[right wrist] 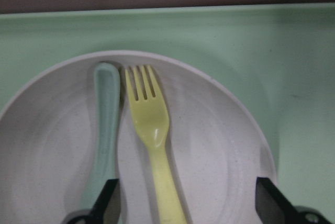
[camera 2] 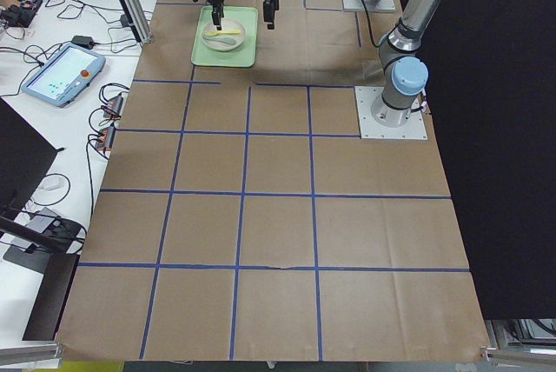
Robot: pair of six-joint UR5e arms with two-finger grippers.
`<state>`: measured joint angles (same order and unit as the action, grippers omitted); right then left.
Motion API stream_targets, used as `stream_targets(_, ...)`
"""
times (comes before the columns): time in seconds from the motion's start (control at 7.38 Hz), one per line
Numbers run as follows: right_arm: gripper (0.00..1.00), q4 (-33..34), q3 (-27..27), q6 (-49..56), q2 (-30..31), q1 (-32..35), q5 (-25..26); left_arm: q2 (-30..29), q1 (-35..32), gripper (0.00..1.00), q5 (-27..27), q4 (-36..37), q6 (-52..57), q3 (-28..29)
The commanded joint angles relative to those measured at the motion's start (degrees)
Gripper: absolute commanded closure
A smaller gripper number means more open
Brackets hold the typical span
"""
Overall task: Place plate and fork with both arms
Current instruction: 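Lower the right gripper and grasp the yellow fork on the plate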
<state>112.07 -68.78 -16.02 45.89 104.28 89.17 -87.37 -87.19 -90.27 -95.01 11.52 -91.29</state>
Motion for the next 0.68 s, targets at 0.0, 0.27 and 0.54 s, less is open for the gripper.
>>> stream_targets(0.0,0.27,0.16,-0.3,0.03,-0.45,0.13,0.13,0.0,0.0,0.0,0.0,-0.09,0.0,-0.03)
stream_targets(0.27,0.34,0.16,-0.39,0.03,-0.8,0.39,-0.14,0.0,0.0,0.0,0.0,0.0,0.0,-0.03)
stream_targets(0.54,0.4,0.16,-0.39,0.03,-1.33,0.75,0.12,0.0,0.0,0.0,0.0,-0.09,0.0,-0.03)
